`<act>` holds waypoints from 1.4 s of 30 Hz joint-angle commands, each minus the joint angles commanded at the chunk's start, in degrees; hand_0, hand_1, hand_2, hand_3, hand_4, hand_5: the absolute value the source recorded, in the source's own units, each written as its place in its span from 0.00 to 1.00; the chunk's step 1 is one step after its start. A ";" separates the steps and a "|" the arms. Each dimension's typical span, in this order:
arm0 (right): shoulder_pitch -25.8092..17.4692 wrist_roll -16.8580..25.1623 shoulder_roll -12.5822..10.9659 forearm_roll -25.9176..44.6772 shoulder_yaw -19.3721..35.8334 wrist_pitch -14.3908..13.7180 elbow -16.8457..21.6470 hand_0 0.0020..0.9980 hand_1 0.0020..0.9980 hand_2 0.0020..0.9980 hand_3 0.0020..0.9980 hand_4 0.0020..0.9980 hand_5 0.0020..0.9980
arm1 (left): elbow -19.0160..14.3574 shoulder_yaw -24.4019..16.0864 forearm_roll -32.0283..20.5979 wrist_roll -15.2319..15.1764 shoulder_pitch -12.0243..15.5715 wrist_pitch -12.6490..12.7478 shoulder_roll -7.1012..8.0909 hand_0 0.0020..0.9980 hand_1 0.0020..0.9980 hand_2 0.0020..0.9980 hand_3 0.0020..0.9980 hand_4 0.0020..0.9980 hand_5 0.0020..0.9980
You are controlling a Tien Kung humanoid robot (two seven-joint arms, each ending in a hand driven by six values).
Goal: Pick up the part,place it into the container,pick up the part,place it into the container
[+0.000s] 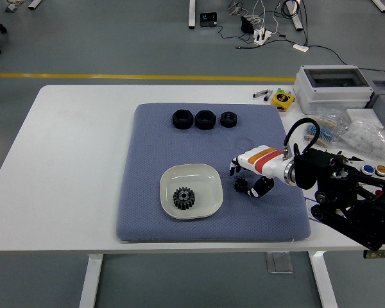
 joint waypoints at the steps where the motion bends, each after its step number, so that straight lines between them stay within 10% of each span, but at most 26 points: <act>1: 0.09 0.15 0.17 0.00 -0.30 -0.11 -0.45 0.58 0.59 0.63 0.63 0.65 0.08 | 0.00 0.05 0.04 0.03 -0.05 -0.03 0.01 0.71 0.62 0.65 0.56 0.61 0.69; 25: -0.04 2.64 -0.46 0.89 -0.18 -2.14 -0.82 0.39 0.41 0.44 0.44 0.42 0.00 | 0.00 -0.40 0.43 0.11 0.00 -0.07 -0.03 0.71 0.62 0.65 0.56 0.61 0.69; 42: -0.43 -0.99 0.84 -1.14 3.14 -6.78 11.04 0.40 0.41 0.44 0.44 0.38 0.00 | 0.00 -1.02 1.73 0.44 0.51 -0.33 0.10 0.71 0.62 0.65 0.56 0.61 0.68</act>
